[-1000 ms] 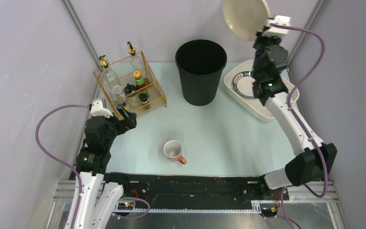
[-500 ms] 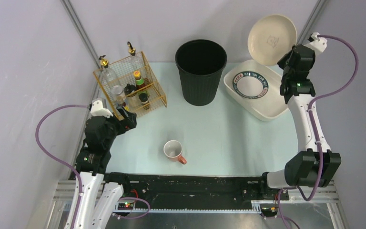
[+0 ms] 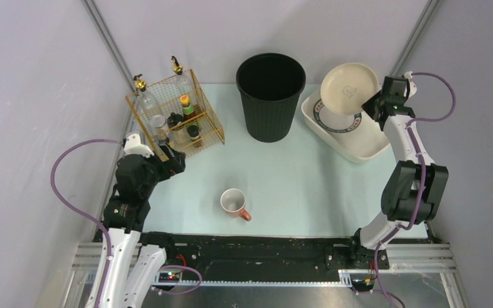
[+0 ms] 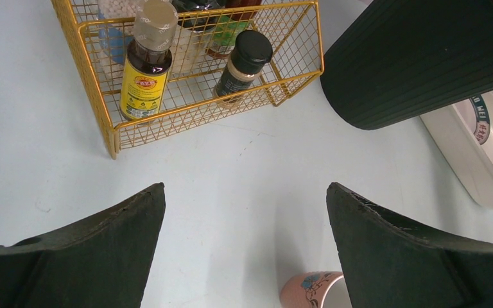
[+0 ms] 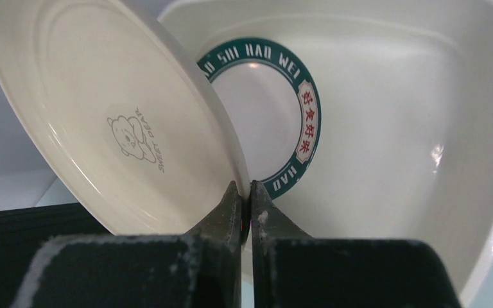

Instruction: Clear the kitchen counter

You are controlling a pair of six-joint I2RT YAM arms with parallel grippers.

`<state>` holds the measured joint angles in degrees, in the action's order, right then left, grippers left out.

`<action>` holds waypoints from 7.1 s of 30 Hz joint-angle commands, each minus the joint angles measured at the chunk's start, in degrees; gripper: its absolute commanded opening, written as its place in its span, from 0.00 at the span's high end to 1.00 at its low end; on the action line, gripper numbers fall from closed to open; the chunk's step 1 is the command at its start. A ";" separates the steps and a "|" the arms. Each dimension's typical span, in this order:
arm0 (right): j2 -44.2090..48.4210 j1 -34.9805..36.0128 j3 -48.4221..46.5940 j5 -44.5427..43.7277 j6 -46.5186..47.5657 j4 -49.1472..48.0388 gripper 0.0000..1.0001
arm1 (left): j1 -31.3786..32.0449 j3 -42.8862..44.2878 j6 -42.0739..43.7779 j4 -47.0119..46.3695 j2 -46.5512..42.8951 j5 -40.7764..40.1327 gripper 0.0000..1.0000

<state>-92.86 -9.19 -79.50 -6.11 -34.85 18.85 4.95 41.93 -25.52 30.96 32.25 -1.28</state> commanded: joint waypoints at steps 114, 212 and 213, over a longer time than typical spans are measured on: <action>-7.07 72.42 1.55 4.28 11.90 14.99 0.43 | -0.60 -0.17 -0.45 -0.89 1.67 2.33 0.02; -15.84 -7.51 -13.57 -6.25 -6.48 25.59 1.00 | -0.75 0.20 -1.17 -1.01 2.91 7.50 0.02; -16.34 -7.51 -13.70 -6.36 -6.71 25.86 1.00 | -0.78 0.18 -1.14 -1.04 2.95 7.47 0.02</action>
<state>-108.75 -16.62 -89.56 -10.44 -39.33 45.39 4.73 41.93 -26.06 30.98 35.22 4.99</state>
